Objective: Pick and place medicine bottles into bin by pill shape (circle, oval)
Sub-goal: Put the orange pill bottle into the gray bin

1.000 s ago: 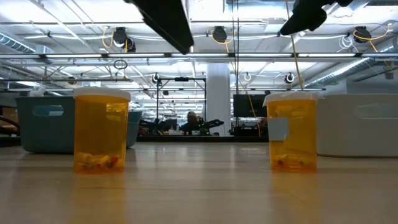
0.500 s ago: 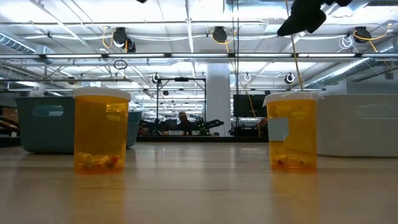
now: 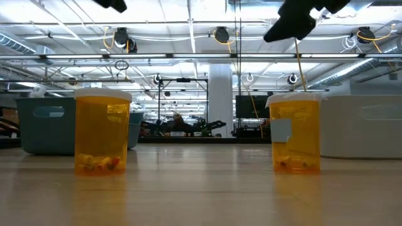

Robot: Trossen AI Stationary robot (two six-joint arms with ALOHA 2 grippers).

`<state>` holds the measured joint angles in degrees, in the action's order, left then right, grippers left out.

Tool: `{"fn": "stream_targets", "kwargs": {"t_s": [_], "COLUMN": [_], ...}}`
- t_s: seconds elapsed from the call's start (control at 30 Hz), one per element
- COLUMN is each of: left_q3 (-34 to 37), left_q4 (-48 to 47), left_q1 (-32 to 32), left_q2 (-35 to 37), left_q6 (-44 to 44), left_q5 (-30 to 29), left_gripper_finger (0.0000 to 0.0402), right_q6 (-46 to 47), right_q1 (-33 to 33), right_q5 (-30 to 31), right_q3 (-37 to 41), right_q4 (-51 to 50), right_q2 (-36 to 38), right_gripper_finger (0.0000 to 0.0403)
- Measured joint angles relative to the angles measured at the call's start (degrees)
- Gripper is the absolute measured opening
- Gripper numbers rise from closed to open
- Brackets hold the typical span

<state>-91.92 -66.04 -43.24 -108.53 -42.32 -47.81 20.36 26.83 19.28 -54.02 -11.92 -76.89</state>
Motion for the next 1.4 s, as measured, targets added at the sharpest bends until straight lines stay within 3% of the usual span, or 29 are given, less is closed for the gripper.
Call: {"fn": "stream_targets", "kwargs": {"t_s": [0.27, 0.43, 0.57, 0.67, 1.07, 1.2, 1.4], "left_q3": [3.0, 15.6, 25.6, 30.6, 39.6, 42.9, 48.0], "left_q4": [2.0, 19.5, 36.4, 43.5, 44.0, 49.6, 56.9], "left_q1": [0.5, 0.5, 0.3, 0.0, 4.2, 5.4, 5.2], "left_q2": [5.0, 10.3, 14.1, 16.6, 20.2, 20.2, 20.2], "left_q6": [3.3, 6.7, 12.4, 13.9, 12.6, 13.9, 16.4], "left_q5": [-2.0, 1.2, 7.0, 11.0, 24.5, 28.2, 29.3], "left_gripper_finger": [0.0276, 0.0242, 0.023, 0.0222, 0.0202, 0.0202, 0.0202], "right_q6": [-3.1, -2.1, -1.4, -1.1, -0.5, -0.5, -0.5], "right_q1": [-0.1, -0.1, -0.1, -0.1, -0.2, -0.8, -1.0], "right_q5": [0.0, 0.0, 0.0, 0.0, 0.0, 0.1, 0.1], "right_q3": [0.0, 0.0, 0.0, 0.0, 0.0, 0.0, 0.0], "right_q4": [7.4, 6.9, 6.9, 6.9, 7.1, 7.5, 7.1], "right_q2": [-2.3, -2.3, -2.3, -2.3, -2.4, -2.8, -3.7], "right_gripper_finger": [0.027, 0.027, 0.027, 0.027, 0.027, 0.027, 0.027]}}
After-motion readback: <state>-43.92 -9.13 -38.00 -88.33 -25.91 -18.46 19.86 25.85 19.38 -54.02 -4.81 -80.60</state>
